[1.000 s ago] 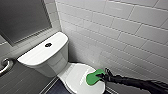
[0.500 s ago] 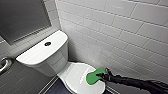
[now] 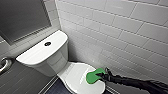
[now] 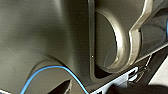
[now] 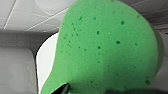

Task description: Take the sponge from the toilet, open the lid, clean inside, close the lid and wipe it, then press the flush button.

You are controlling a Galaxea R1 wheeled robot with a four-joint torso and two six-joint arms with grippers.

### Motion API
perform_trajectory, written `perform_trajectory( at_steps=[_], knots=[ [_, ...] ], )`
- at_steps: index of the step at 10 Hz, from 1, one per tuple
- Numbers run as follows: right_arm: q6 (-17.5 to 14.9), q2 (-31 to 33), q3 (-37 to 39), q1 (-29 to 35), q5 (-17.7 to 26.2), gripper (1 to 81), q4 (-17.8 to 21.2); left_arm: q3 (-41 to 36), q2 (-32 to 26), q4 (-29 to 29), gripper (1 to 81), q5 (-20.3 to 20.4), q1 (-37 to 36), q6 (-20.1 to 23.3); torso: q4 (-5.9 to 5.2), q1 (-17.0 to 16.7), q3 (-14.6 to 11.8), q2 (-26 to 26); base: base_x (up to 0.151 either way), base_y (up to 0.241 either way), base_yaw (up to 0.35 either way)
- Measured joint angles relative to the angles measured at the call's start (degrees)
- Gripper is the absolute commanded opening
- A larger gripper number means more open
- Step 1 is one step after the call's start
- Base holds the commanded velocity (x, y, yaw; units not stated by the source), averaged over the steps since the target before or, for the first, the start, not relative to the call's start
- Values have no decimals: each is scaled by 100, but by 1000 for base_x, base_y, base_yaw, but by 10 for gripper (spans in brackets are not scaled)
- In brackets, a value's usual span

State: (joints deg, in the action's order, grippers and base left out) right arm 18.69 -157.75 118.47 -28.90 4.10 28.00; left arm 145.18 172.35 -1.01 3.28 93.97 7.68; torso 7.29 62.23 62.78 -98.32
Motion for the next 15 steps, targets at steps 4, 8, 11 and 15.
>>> perform_trajectory(
  at_steps=[4,8,11,15],
  knots=[
    [-37,-173,-20,-202,-873,811,-811,63,-30,0,811,-4,7,-5,0,0,0,0,0,0,0],
    [-67,-378,133,-478,-1740,811,-1527,113,-29,44,811,-1,5,-2,2,0,0,-2,0,0,0],
    [-87,-555,430,-541,-1969,811,-1805,113,-27,50,811,-4,5,-5,2,0,0,-5,0,0,0],
    [-26,-645,672,-631,-1992,10,-1864,118,11,63,811,-4,5,-2,2,0,0,-7,0,0,0]
  ],
)
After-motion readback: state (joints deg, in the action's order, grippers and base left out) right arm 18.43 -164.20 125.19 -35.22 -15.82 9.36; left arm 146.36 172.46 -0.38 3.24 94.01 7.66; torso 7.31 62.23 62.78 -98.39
